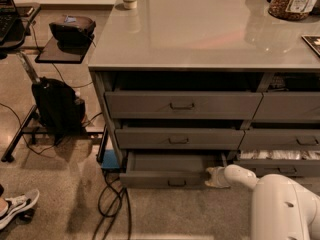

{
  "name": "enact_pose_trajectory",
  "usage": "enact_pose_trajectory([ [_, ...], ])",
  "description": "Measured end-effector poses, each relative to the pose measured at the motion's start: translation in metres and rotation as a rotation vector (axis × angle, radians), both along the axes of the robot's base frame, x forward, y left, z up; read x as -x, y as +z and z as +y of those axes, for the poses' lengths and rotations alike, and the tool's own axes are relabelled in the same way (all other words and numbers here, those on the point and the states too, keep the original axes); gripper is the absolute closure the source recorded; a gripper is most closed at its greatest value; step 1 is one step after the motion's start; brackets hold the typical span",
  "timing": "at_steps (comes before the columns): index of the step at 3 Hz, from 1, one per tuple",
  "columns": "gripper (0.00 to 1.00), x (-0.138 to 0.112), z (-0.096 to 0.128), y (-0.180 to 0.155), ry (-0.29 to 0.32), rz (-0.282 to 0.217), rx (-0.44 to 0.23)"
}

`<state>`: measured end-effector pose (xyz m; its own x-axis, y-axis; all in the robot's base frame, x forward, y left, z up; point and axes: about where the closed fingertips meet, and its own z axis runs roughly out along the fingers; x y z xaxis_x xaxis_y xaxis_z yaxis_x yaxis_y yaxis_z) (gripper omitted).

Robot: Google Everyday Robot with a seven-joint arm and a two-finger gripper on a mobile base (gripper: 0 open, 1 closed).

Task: Open bottom drawer

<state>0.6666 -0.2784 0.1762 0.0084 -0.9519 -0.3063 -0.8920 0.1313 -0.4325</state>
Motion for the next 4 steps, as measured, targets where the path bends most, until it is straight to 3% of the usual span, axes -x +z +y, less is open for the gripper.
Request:
enact_pose_trajectory([
  [1,1.00,0.000,0.000,0.001,0.000,0.000,0.000],
  [3,1.00,0.031,-0.008,0.001,0.009,-0.022,-0.009],
  [4,1.00,0.031,-0.008,0.002,0.009,-0.022,-0.009],
])
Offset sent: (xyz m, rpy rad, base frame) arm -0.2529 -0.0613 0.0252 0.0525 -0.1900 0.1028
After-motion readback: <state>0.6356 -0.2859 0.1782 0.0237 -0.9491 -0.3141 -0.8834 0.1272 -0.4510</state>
